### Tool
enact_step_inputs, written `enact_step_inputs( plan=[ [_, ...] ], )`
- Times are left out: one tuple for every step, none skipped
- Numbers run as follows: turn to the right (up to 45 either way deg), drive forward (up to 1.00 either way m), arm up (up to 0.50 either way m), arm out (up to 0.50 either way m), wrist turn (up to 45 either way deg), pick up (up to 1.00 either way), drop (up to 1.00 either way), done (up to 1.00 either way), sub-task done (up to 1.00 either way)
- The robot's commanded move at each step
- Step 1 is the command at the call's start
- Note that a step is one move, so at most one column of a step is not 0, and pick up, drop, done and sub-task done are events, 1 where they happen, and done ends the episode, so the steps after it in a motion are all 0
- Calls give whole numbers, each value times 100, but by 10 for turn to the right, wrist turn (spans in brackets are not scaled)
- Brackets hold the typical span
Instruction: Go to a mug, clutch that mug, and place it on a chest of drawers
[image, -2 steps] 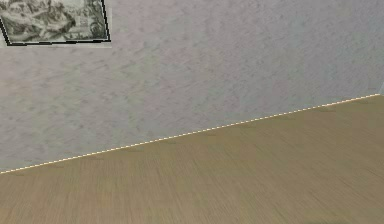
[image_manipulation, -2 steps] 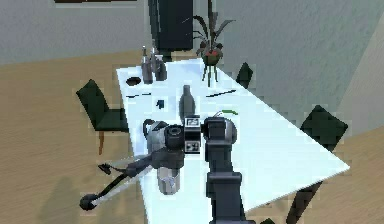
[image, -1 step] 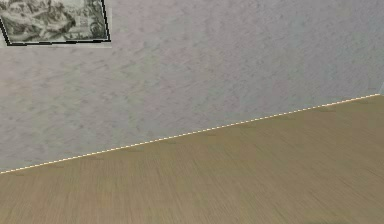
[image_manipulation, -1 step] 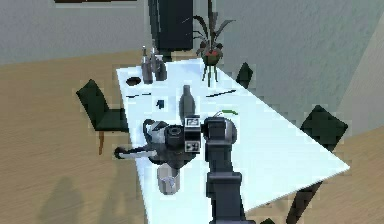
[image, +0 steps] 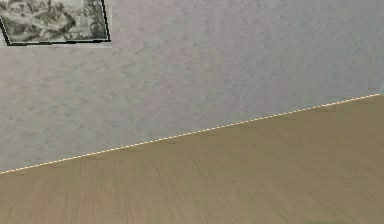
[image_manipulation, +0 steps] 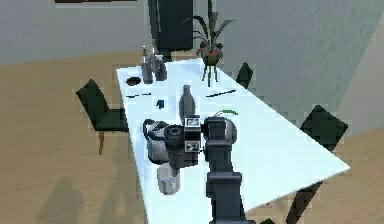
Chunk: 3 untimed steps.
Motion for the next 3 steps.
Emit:
enact_step_inputs(
  plan=[
    [0, 0, -30, 0, 0, 0, 0, 0, 0],
    [0, 0, 0, 0, 0, 100, 0, 0, 0],
    [0, 0, 10, 0, 0, 0, 0, 0, 0]
  ],
)
